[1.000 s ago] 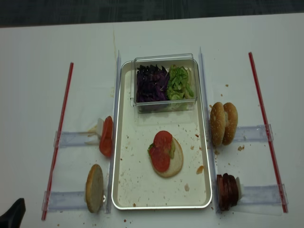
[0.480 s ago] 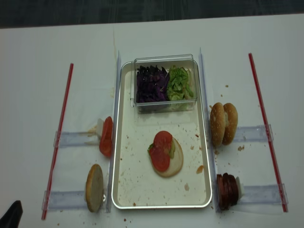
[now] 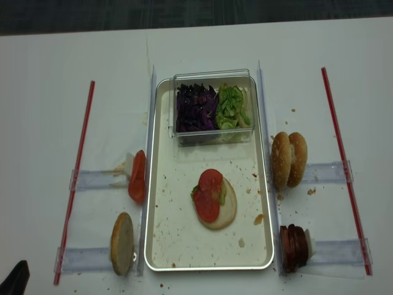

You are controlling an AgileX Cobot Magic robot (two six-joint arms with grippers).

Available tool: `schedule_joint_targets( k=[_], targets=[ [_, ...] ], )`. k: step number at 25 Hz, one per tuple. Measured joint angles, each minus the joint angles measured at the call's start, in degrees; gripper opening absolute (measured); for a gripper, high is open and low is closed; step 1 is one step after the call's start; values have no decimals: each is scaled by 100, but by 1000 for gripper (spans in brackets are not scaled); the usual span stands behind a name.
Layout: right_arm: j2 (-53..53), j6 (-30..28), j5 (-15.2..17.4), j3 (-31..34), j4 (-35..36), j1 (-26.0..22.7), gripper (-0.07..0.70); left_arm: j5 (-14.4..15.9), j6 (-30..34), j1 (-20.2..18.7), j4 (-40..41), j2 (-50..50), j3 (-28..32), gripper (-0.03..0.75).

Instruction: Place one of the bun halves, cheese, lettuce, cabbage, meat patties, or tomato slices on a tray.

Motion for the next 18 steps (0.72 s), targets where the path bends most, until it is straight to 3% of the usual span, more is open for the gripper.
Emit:
schedule_joint_targets(
  k=[18],
  targets=[
    [0, 11, -10, 0, 0, 0, 590, 2, 0, 0, -4, 0, 0, 508]
  ],
)
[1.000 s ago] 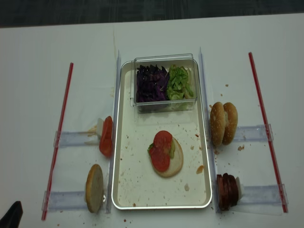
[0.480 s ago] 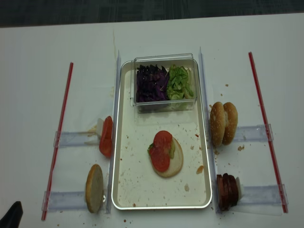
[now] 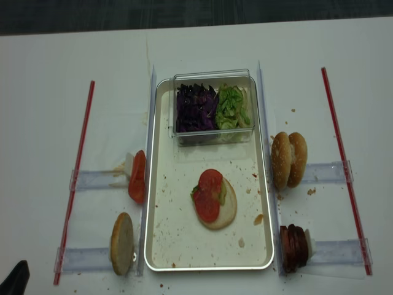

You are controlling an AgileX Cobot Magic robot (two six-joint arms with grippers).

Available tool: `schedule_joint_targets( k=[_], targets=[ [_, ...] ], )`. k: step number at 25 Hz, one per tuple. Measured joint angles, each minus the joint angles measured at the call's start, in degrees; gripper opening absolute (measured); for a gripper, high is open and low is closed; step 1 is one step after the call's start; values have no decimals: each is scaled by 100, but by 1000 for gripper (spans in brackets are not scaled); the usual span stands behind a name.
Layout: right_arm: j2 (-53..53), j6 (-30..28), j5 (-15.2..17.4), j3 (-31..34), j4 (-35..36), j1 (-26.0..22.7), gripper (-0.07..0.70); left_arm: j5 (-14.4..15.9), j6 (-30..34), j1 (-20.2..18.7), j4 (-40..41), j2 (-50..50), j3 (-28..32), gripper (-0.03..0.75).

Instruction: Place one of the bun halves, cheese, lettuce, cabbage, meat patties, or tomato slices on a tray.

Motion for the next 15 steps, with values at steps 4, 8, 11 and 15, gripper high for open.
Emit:
schedule_joint_targets(
  k=[4, 8, 11, 15],
  targets=[
    [0, 0, 0, 0, 0, 0, 590, 0, 0, 0, 0, 0, 0, 508],
    [0, 0, 0, 0, 0, 0, 590, 0, 0, 0, 0, 0, 0, 508],
    [0, 0, 0, 0, 0, 0, 590, 0, 0, 0, 0, 0, 0, 508],
    [0, 0, 0, 0, 0, 0, 590, 0, 0, 0, 0, 0, 0, 508]
  ],
)
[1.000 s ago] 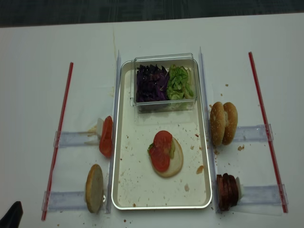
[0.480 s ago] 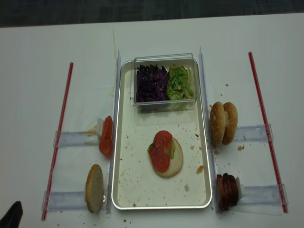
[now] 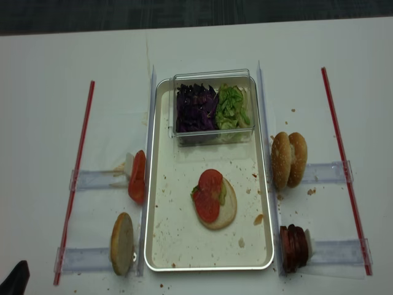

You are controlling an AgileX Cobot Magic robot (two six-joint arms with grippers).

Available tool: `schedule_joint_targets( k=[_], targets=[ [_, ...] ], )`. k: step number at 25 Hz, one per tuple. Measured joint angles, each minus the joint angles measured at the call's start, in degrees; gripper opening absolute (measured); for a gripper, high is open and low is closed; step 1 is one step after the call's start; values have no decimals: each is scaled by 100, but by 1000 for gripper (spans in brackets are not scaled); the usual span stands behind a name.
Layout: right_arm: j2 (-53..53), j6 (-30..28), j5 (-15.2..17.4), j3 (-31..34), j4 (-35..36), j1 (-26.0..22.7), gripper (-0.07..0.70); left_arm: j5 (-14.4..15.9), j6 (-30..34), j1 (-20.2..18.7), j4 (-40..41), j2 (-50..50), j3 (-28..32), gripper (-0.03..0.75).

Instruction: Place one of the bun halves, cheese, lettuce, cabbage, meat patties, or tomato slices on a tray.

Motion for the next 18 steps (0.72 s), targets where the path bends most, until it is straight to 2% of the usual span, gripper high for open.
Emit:
schedule_joint_targets(
  k=[18],
  targets=[
    [0, 0, 0, 0, 0, 0, 590, 0, 0, 0, 0, 0, 0, 505]
  ],
)
